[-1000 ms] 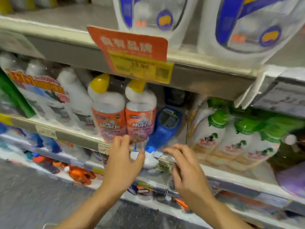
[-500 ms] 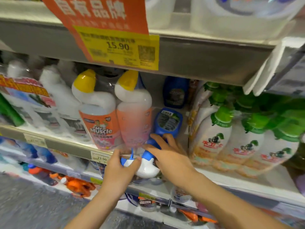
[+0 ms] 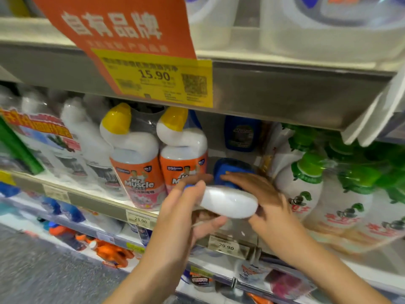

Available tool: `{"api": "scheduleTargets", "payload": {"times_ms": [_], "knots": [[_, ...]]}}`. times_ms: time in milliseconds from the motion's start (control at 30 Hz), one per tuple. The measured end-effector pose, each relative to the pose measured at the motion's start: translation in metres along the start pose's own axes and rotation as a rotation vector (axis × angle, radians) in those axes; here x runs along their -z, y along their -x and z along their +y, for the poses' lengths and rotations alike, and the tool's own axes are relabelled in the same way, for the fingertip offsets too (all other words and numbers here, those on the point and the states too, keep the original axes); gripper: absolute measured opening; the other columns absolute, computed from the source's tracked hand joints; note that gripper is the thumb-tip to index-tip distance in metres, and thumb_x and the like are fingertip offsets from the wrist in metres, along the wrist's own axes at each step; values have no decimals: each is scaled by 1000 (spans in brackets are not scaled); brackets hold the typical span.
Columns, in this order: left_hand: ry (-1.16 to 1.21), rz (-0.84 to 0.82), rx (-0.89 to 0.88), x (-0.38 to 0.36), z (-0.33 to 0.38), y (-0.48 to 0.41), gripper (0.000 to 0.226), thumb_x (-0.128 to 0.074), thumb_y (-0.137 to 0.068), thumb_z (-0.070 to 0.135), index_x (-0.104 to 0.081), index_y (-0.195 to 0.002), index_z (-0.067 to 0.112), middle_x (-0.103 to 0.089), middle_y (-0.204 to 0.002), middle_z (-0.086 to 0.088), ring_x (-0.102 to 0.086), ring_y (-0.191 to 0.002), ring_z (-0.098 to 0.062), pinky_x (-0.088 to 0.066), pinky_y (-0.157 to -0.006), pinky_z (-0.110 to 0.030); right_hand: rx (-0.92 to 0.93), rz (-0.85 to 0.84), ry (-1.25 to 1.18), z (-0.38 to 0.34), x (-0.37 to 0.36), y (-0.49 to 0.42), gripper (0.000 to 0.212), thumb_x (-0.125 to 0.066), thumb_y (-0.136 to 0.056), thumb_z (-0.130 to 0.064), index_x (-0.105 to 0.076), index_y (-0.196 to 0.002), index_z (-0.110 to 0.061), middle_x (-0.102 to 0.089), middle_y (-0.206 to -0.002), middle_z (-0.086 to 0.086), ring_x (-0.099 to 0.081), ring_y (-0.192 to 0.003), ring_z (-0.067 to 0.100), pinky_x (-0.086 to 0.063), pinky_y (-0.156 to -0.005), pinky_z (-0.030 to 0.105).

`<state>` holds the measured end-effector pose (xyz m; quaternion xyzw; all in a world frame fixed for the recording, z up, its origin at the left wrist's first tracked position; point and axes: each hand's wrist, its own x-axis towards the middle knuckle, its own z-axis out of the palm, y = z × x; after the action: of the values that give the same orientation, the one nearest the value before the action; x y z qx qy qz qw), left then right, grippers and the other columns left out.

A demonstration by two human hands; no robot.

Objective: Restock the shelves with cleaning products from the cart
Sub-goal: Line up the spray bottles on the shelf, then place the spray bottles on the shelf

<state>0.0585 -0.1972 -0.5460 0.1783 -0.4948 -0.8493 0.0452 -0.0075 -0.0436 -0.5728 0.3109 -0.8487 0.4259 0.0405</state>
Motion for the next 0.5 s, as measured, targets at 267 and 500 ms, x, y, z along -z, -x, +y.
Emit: {"api": "scheduleTargets", "payload": {"times_ms": [267, 500], "knots": [[-470, -113, -452, -6, 12, -27, 53, -78, -69, -4, -57, -102, 31, -59, -114, -19, -67, -83, -7, -52, -59, -16, -92, -47, -350, -26, 28, -31, 47, -77, -75, -9, -57, -101, -42, -65, -101, -25, -61, -98, -7, -46, -82, 6], [-442, 109, -613, -35, -3, -47, 44, -67, -83, 3, -51, -124, 0, -57, -115, -12, -62, -100, -5, -47, -79, -9, -297, 362, -907, 4, -18, -26, 45, -55, -74, -22, -58, -117, -36, -68, -116, -11, -61, -113, 10, -46, -92, 28]]}}
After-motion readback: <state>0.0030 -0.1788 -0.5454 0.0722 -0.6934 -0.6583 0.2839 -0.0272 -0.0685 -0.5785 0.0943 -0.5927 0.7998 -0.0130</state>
